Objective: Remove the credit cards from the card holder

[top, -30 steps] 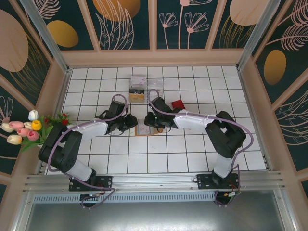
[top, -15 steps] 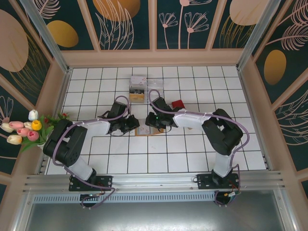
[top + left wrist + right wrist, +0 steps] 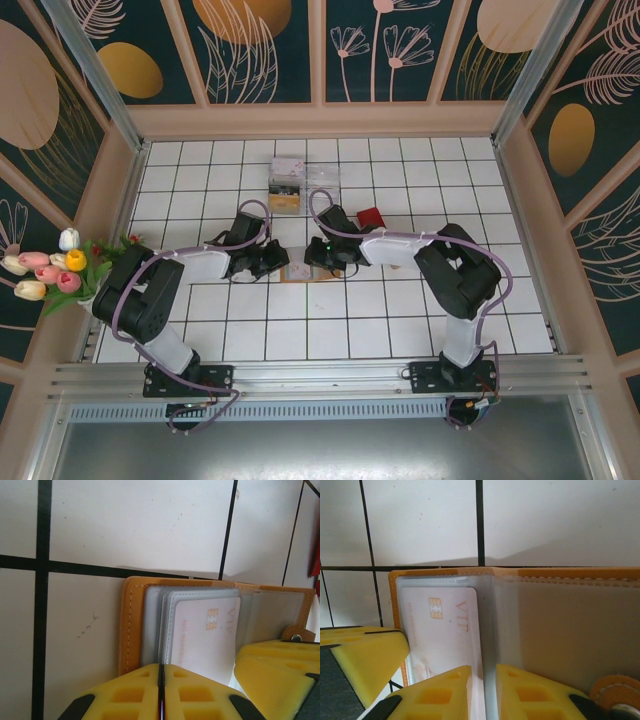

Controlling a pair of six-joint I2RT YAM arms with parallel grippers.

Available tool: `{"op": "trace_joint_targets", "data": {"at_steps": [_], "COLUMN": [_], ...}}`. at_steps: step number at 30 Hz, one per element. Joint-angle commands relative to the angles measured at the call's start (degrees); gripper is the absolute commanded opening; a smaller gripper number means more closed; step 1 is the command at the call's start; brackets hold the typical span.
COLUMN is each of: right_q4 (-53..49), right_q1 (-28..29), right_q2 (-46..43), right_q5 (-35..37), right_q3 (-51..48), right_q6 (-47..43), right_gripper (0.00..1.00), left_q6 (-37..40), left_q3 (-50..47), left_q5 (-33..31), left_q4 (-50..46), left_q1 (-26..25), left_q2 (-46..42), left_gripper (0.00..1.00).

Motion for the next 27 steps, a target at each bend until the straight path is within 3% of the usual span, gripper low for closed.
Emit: {"op": "trace_joint_targets", "data": {"at_steps": [1,27], "right_q4": [2.75,3.33], "right_q1": [-0.41,-0.86], "right_q2": [0.62,1.39], "right_q5": [-1.89,-2.63], "right_q3": [-1.28,-2.68], "right_q6": [-1.5,-1.9], "right_gripper": [0.21,0.14], "left_q6": [0.0,-0.18], "left_q3": [-1.1,-2.06], "left_q5": [-1.9,-2.22], "left_q4": [-1.69,-1.52], "left_q1": [0.16,0.16], "left_q2": [1.99,2.97], "left_gripper": [0.11,0.13]}}
